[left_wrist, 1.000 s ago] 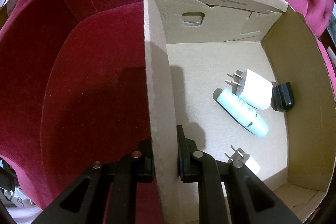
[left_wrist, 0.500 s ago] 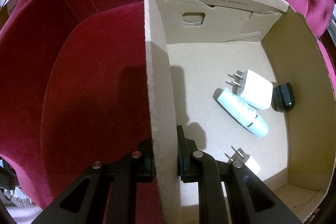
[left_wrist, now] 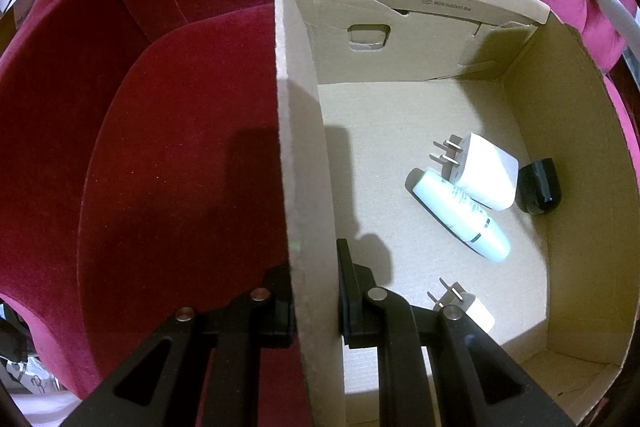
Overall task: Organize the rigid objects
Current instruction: 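Lift the white remote and carry it over the box with the right gripper, then lower the remote into the box and open the right gripper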
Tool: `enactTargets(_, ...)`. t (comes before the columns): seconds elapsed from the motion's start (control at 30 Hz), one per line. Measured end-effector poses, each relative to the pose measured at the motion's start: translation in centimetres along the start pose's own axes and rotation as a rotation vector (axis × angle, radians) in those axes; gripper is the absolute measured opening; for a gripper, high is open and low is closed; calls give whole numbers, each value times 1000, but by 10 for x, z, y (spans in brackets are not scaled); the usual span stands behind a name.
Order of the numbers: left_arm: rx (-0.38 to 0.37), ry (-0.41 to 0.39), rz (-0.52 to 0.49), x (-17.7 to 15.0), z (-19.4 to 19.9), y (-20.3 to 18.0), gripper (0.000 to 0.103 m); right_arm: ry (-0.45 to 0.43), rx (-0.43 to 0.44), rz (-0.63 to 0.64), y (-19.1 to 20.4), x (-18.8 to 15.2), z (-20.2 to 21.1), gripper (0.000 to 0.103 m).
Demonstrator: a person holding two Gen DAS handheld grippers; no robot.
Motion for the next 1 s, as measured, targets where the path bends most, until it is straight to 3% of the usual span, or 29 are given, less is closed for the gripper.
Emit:
enactTargets(0.43,-7,-2,5,-1,0,1,16,68,36,40,57,-27,-38,49)
enactTargets(1.0,-5,-6,3,-1,2,1,17,214,-4,31,75,-81,-87,49)
Point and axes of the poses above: each gripper's, at about its wrist camera, not at the fingertips, and z roughly against the way its jaws point, y to its left, x to its top, the point moved 9 cm from there along -z, roughly the way its jaws point, and after that the axes turned 2 degrees about -z, right-handed, at the moved point
